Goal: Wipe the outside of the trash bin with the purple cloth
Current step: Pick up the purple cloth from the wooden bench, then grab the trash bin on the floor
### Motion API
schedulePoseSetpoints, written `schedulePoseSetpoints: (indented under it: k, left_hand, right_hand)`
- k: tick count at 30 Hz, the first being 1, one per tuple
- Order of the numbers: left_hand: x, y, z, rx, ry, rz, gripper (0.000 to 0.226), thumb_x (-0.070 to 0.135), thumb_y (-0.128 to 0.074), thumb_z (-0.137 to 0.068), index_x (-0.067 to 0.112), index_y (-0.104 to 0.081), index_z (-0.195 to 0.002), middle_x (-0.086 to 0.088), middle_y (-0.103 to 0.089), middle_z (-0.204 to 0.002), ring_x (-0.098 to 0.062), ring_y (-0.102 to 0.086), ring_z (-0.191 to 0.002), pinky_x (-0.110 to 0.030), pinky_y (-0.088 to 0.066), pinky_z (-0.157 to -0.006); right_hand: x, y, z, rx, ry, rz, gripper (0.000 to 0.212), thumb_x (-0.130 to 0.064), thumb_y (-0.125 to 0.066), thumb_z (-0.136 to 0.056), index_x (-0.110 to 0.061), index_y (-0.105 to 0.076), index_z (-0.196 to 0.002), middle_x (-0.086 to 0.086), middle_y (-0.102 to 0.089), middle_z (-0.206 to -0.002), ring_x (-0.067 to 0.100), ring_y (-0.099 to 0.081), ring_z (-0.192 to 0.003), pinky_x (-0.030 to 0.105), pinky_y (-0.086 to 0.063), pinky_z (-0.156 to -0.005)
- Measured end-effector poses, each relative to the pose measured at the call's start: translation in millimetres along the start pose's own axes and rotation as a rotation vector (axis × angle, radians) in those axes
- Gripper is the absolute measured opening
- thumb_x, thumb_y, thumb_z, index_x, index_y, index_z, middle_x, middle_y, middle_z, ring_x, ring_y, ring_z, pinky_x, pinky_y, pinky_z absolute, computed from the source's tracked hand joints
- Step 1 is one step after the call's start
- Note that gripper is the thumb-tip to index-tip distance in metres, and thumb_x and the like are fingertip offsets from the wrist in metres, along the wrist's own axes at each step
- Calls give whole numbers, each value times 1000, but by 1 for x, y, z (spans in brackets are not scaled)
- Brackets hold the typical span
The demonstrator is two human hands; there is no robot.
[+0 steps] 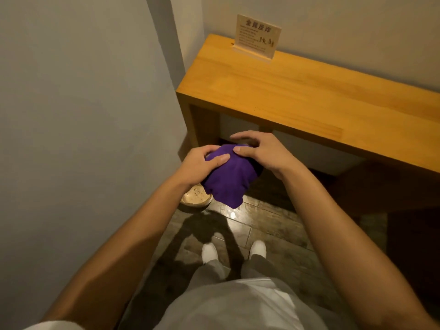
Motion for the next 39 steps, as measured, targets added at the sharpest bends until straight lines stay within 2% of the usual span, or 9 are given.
schedulePoseSetpoints:
  k: [5,9,12,19,21,25,29,34,39]
  left_hand:
    - [-29,-8,11,324,58,3,38,43,-81,-85,30,-64,-115,11,-67,-110,-10,-66,-103,-29,-58,-81]
    - [-55,-42,22,428,145,195,33,37,-85,-81,32,-61,-102,2,-72,-107,-15,-74,-92,-35,-65,-74]
    - [-86,-87,20,426,256,426,34,32,-89,-79,21,-65,-100,-6,-76,-102,-14,-78,-82,-27,-62,-67]
    - [-163,-153,-18,205,338,831,13,17,-67,-101,9,-72,-110,-10,-80,-104,-25,-77,-101,-35,-63,-83]
    - [-193,-154,-34,155,335,673,14,25,-66,-100,16,-77,-106,-2,-81,-98,-29,-72,-104,-41,-56,-93]
    - [-289,-116,-73,409,350,22,20,21,-67,-98,23,-73,-116,8,-67,-112,5,-64,-90,-15,-53,-77]
    - [-402,-110,-106,374,646,-251,38,26,-70,-98,18,-61,-134,-9,-52,-135,-34,-61,-114,-49,-61,-93]
    - [-488,-110,-168,222,510,-810,57,48,-58,-101,8,-56,-142,-16,-54,-145,-36,-56,-125,-50,-48,-106]
    - [-576,-113,-213,185,394,-804,64,53,-54,-102,9,-52,-148,-14,-51,-152,-38,-53,-132,-48,-41,-109]
  right_hand:
    - [48,35,37,489,-96,-57,59,-33,-79,-86,-35,-55,-140,-9,-58,-134,-7,-55,-95,17,-48,-78]
    - [94,-16,57,196,-39,-67,81,-57,-76,-84,-37,-37,-153,-9,-47,-153,3,-51,-122,13,-43,-82]
    - [142,-45,59,53,-85,-121,102,-65,-76,-80,-42,-17,-159,-13,-38,-154,10,-50,-128,30,-54,-96]
    - [243,-43,20,178,-97,-161,100,-55,-79,-82,-36,-18,-159,-6,-42,-155,12,-51,-129,28,-52,-96]
    - [285,-43,6,235,-119,-174,92,-44,-80,-85,-31,-26,-158,-4,-46,-151,9,-53,-123,12,-48,-83]
    - [384,-63,-41,291,-242,-221,79,-30,-83,-84,-25,-41,-151,2,-51,-141,18,-59,-112,9,-51,-62]
    - [459,-90,-89,256,-288,-237,80,-29,-84,-83,-27,-41,-151,6,-49,-146,29,-58,-120,36,-61,-84]
    - [529,-116,-155,270,-260,-302,64,-37,-85,-81,-26,-54,-136,-5,-65,-119,11,-69,-97,18,-57,-66]
    - [598,-135,-207,258,-214,-341,39,-35,-86,-79,-32,-64,-110,-10,-73,-101,-4,-72,-78,11,-51,-62]
Point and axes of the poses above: each hand's wrist, its own z-axis away from the middle knuckle, its own y-axis out of the back of the hand, x = y × z, the point moved 9 cm from there along -z, towards the middle knuckle
